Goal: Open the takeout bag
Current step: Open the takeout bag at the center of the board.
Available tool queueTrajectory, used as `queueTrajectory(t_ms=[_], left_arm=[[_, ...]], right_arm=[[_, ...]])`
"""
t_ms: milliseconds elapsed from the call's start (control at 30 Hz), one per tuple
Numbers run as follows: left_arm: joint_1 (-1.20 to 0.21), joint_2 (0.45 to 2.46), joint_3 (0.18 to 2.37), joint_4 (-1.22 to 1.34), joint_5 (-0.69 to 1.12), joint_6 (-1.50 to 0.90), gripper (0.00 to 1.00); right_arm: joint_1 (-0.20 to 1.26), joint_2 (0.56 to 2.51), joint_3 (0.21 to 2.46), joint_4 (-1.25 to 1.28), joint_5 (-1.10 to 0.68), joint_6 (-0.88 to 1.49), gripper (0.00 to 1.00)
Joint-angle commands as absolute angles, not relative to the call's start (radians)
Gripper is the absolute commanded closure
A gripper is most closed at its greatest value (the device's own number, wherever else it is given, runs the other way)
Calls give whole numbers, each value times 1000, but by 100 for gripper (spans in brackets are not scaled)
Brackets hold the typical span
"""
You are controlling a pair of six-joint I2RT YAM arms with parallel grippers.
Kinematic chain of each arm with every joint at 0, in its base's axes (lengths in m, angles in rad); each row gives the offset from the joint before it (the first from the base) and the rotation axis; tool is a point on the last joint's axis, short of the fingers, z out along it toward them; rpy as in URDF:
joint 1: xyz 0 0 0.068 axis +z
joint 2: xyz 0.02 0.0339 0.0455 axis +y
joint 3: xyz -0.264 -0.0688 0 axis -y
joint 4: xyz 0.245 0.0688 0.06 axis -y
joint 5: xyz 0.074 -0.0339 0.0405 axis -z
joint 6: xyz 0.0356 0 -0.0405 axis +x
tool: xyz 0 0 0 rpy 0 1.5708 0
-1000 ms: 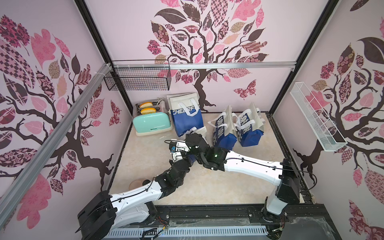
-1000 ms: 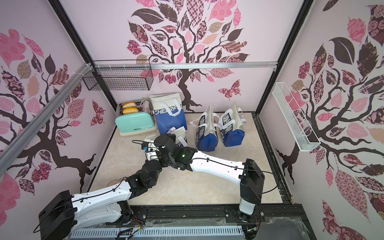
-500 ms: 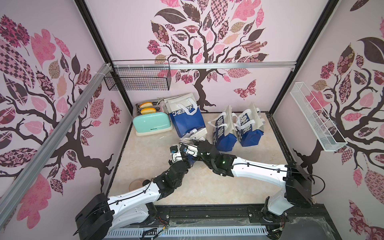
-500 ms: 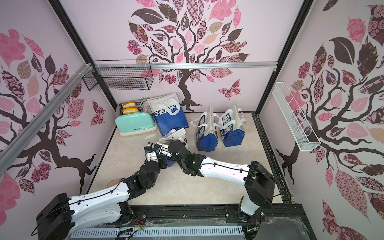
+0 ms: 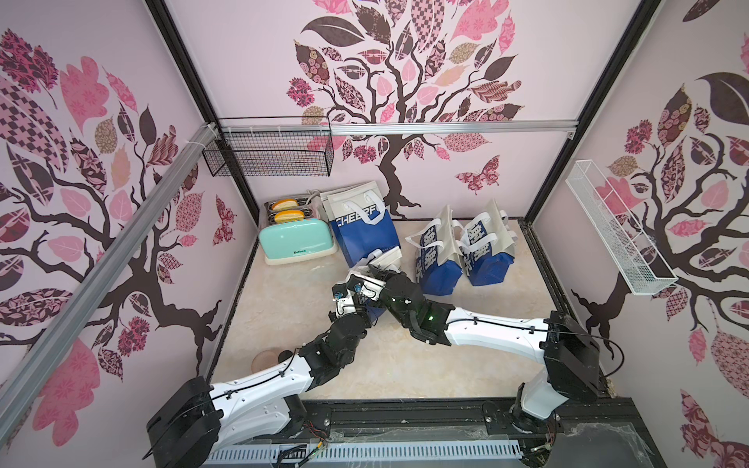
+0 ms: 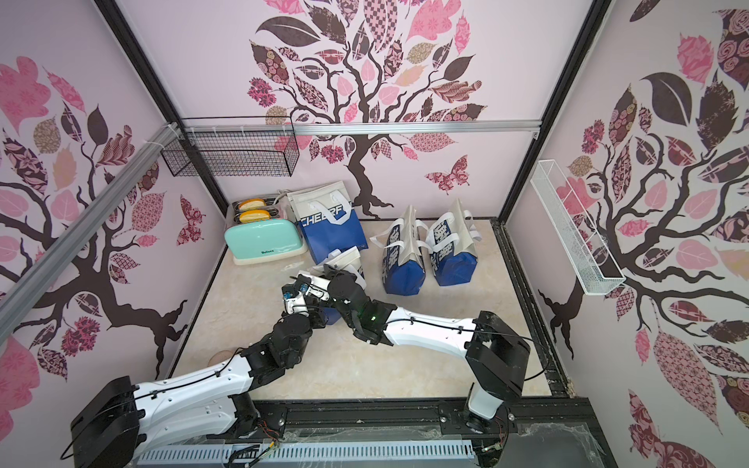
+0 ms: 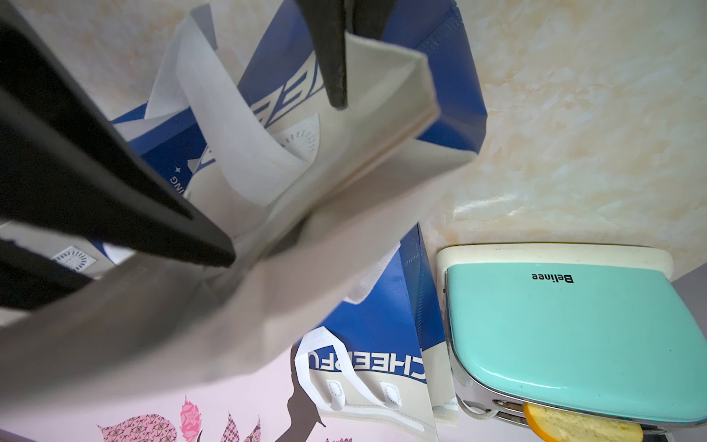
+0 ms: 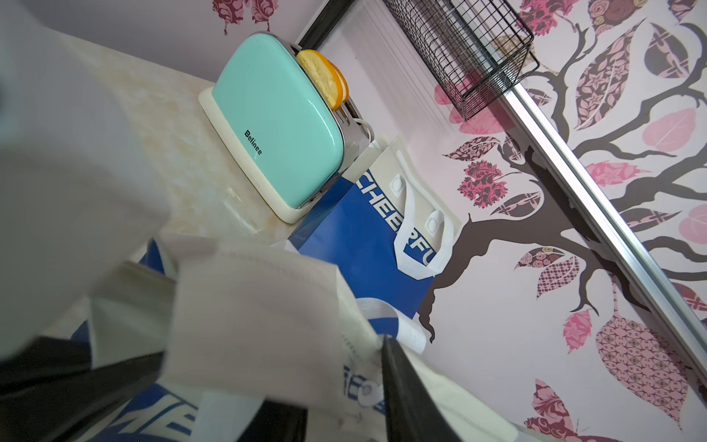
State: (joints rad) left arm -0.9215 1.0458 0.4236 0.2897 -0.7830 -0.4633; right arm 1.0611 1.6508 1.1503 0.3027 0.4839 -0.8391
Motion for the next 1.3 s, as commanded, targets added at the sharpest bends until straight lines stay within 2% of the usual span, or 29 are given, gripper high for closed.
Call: queueTrajectory(t_ms=[0, 467, 867, 1000, 1067, 1267], left_arm=[[-930, 1040, 400, 229, -748, -436, 100], [-930, 1012, 382, 216, -764, -422, 100], [-930, 1047, 378, 240, -757, -408, 100], [-930, 1042, 381, 229, -761, -405, 100], [-930, 1029, 375, 224, -767, -404, 100], [-930, 1009, 373, 202, -776, -402, 100]], right_arm=[[1043, 1679, 1159, 339, 497, -841, 69], [1003, 1723, 1176, 417, 484, -834, 79], [1003, 1707, 1190, 408, 397, -794, 77], [1002, 1727, 1212, 413, 381, -788, 87], [1002, 1739, 1234, 395, 380, -797, 100], [1002, 1712, 1240, 383, 446, -846, 100]])
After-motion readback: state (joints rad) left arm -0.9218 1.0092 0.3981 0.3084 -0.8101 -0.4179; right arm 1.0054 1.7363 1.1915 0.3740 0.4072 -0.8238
